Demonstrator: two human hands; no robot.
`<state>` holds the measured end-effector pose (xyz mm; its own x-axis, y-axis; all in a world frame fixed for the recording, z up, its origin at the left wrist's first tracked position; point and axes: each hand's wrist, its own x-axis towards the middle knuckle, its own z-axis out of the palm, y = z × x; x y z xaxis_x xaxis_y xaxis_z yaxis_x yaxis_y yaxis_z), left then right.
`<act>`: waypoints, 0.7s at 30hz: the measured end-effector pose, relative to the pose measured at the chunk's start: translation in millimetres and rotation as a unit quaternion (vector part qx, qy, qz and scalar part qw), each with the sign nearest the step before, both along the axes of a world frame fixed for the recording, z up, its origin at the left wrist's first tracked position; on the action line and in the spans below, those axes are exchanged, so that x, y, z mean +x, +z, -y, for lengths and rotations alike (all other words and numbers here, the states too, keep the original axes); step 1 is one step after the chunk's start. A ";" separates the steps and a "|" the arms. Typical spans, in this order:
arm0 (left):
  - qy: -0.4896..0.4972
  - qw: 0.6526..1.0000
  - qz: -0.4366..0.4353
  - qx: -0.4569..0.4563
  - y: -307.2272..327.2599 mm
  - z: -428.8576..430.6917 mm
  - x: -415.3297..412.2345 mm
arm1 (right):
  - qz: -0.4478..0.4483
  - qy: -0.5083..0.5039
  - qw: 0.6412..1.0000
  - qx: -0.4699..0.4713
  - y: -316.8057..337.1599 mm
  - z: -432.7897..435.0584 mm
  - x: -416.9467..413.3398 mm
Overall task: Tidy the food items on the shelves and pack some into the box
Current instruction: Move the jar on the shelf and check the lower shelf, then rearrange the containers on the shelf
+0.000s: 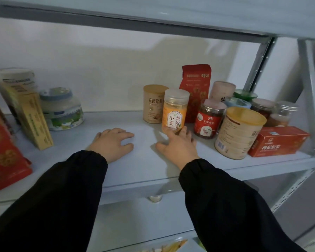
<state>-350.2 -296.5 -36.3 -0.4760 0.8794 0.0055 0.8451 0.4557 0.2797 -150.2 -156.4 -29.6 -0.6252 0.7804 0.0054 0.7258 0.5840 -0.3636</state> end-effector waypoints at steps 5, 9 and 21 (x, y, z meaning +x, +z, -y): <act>0.013 1.000 -0.006 0.017 -2.8 -0.7 -0.9 | -0.023 -0.010 1.000 0.004 -1.5 -1.3 0.6; 0.040 0.999 -0.024 0.006 -1.7 -1.7 1.9 | -0.068 -0.007 0.994 0.080 -6.4 -0.1 0.7; 0.275 0.961 -0.012 -0.027 0.9 54.6 43.5 | 0.116 0.369 0.921 0.032 6.6 16.4 -46.3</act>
